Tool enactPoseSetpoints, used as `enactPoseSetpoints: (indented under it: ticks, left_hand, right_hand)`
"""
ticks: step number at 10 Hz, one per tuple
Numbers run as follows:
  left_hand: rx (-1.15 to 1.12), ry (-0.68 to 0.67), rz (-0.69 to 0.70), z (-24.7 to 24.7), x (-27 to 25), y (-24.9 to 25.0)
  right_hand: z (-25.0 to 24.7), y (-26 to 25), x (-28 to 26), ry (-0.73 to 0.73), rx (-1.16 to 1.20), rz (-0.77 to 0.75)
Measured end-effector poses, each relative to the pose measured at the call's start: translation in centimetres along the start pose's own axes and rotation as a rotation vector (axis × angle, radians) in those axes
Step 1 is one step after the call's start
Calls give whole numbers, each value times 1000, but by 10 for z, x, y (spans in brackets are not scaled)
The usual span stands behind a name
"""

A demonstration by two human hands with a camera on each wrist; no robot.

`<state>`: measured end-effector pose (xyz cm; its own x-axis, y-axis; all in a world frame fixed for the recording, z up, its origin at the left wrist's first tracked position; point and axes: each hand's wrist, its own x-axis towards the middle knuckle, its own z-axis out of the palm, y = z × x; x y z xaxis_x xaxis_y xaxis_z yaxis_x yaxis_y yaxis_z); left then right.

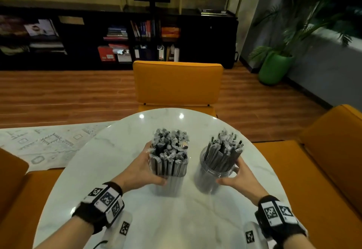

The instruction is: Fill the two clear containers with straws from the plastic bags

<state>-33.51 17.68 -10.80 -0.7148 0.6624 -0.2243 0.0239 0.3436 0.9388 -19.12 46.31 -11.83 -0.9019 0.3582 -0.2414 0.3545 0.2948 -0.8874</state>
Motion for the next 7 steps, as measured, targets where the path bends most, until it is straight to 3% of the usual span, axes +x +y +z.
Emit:
enactPoseSetpoints:
  ticks: [3, 5, 7]
  left_hand:
    - [158, 157, -116, -46, 56, 14]
    - [220, 161, -156, -65, 76, 15]
    - [118, 160, -107, -59, 70, 23]
  right_hand:
    - [32, -42, 70, 70, -5, -61]
    - [52, -53, 101, 100, -1, -100]
    - [48, -51, 99, 60, -51, -78]
